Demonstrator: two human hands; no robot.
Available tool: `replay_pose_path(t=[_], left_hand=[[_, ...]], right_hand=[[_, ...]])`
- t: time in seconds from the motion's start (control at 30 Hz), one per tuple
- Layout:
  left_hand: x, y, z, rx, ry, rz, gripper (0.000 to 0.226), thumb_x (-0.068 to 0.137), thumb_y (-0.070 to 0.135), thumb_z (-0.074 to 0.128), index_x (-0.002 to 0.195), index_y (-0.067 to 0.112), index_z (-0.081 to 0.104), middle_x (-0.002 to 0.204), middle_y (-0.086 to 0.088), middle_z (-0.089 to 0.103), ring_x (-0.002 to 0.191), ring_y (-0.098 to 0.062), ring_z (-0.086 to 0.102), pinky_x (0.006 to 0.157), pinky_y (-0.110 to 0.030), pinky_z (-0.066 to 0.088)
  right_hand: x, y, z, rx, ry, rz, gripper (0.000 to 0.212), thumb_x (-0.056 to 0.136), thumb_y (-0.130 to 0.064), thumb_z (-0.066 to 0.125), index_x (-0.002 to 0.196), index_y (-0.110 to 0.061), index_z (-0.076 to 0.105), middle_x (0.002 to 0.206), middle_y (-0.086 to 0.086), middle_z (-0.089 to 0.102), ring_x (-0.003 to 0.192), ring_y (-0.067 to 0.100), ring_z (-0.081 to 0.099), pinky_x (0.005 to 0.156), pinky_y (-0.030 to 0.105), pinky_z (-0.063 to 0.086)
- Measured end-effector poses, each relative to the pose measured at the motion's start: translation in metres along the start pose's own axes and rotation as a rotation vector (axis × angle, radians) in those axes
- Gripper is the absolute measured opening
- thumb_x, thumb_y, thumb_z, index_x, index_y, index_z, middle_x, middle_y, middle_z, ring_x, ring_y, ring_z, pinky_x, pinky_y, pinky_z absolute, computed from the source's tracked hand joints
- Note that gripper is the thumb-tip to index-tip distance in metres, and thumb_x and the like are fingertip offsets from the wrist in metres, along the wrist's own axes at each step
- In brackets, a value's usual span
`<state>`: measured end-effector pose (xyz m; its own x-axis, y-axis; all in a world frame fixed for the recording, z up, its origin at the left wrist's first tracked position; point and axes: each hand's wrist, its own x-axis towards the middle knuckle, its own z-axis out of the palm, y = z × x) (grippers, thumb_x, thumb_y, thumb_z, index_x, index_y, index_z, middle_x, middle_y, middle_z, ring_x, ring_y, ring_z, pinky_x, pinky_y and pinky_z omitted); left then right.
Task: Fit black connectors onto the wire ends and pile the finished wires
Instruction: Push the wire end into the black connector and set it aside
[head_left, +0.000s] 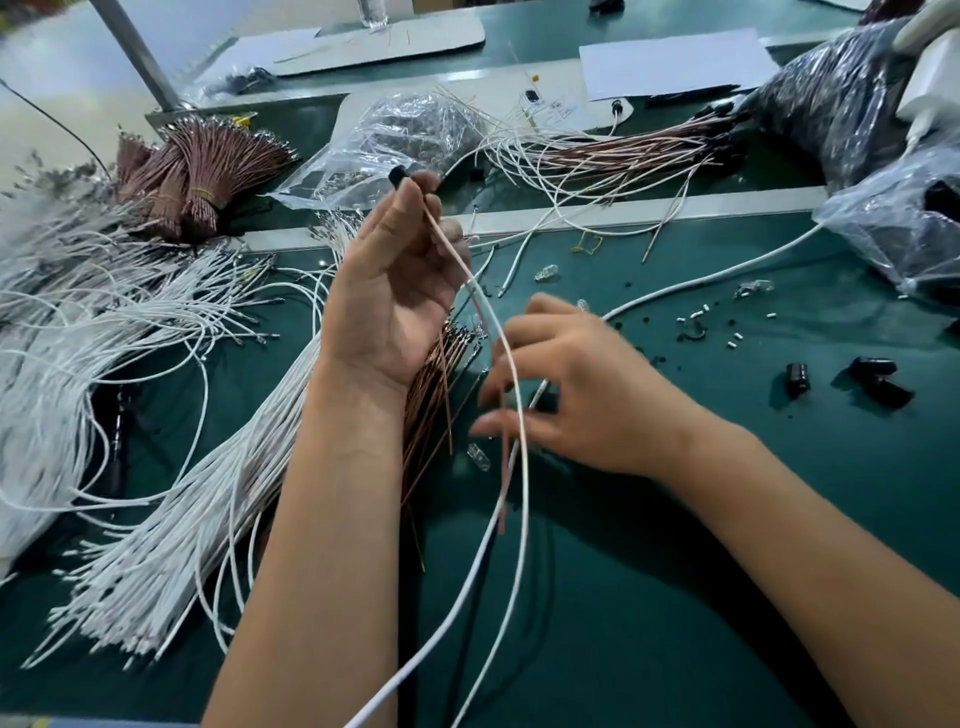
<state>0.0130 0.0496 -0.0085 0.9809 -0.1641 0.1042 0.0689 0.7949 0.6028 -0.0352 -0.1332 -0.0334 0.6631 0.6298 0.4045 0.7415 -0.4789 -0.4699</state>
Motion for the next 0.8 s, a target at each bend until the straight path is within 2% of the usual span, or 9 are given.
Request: replay_pose_path(t=[0.1,0.27,0.33,0.43,0.5,0.6,0.67,0.73,0.8], left_hand=[[-0.003,0.002,0.004,-0.107,-0.099,-0.053,0.029,0.065,0.012,0.089,0.089,0.004,0.075,0.077,-0.003,0.067,0.073,-0.014,0.053,0.069,-0.022,0.046],[-0.005,0.003,0.005,-0.128,-0.083,-0.064,0.026,0.066,0.011,0.084,0.089,0.003,0.074,0.079,-0.003,0.062,0.072,-0.013,0.051,0.067,-0.020,0.045],[-0.004,0.002,0.004,-0.092,-0.074,-0.060,0.033,0.063,0.011,0.089,0.090,0.003,0.073,0.079,-0.004,0.061,0.070,-0.013,0.054,0.065,-0.021,0.048],[0.000,-0.002,0.002,0.142,-0.054,-0.052,0.038,0.059,0.013,0.093,0.091,0.006,0.074,0.077,-0.005,0.066,0.068,-0.015,0.061,0.064,-0.024,0.054],[0.000,-0.010,0.003,0.384,-0.058,-0.061,0.024,0.064,0.006,0.090,0.083,0.014,0.078,0.078,-0.001,0.072,0.068,-0.013,0.064,0.068,-0.024,0.056],[-0.002,-0.025,0.007,0.703,-0.102,-0.086,0.019,0.064,0.004,0.087,0.072,0.020,0.079,0.087,-0.001,0.077,0.075,-0.010,0.069,0.076,-0.023,0.057],[-0.002,-0.033,0.008,0.806,-0.126,-0.085,0.020,0.060,0.005,0.085,0.070,0.020,0.078,0.091,-0.004,0.077,0.081,-0.014,0.070,0.082,-0.025,0.057],[-0.002,-0.037,0.008,0.835,-0.150,-0.075,0.022,0.061,0.002,0.083,0.070,0.020,0.077,0.090,-0.003,0.077,0.083,-0.014,0.071,0.082,-0.025,0.057],[-0.002,-0.038,0.009,0.838,-0.192,-0.049,0.026,0.064,-0.004,0.083,0.072,0.020,0.076,0.088,-0.002,0.077,0.083,-0.013,0.071,0.079,-0.024,0.056]], right_hand=[[0.003,-0.013,0.009,0.014,-0.083,-0.027,0.030,0.076,-0.053,0.085,0.083,-0.026,0.075,0.080,-0.011,0.058,0.083,0.020,0.049,0.073,0.032,0.044],[0.006,-0.014,0.011,-0.022,-0.201,-0.043,0.021,0.082,-0.033,0.086,0.088,-0.016,0.076,0.089,0.000,0.068,0.092,0.024,0.056,0.086,0.035,0.046],[0.005,-0.011,0.010,-0.020,-0.194,-0.050,0.016,0.084,-0.025,0.085,0.089,-0.013,0.075,0.090,0.001,0.067,0.093,0.022,0.054,0.086,0.029,0.042],[0.000,0.003,-0.004,0.027,0.026,0.046,0.012,0.088,-0.016,0.080,0.087,-0.010,0.070,0.086,-0.002,0.064,0.084,0.015,0.051,0.080,0.025,0.042],[-0.007,0.018,-0.018,0.140,0.230,0.182,0.010,0.093,-0.014,0.075,0.090,-0.008,0.068,0.080,-0.003,0.067,0.074,0.011,0.058,0.074,0.020,0.046],[-0.016,0.036,-0.033,0.389,0.458,0.353,0.012,0.097,-0.021,0.071,0.094,-0.009,0.070,0.070,-0.003,0.067,0.060,0.013,0.061,0.061,0.026,0.052],[-0.019,0.041,-0.036,0.528,0.542,0.375,0.018,0.094,-0.026,0.071,0.094,-0.009,0.074,0.067,-0.004,0.065,0.058,0.011,0.056,0.057,0.022,0.048],[-0.019,0.040,-0.038,0.648,0.577,0.351,0.016,0.096,-0.023,0.069,0.097,-0.008,0.076,0.071,-0.001,0.066,0.061,0.011,0.056,0.058,0.020,0.047],[-0.019,0.038,-0.038,0.641,0.580,0.310,0.012,0.099,-0.016,0.068,0.102,-0.009,0.076,0.076,0.003,0.069,0.064,0.016,0.059,0.061,0.022,0.048]])
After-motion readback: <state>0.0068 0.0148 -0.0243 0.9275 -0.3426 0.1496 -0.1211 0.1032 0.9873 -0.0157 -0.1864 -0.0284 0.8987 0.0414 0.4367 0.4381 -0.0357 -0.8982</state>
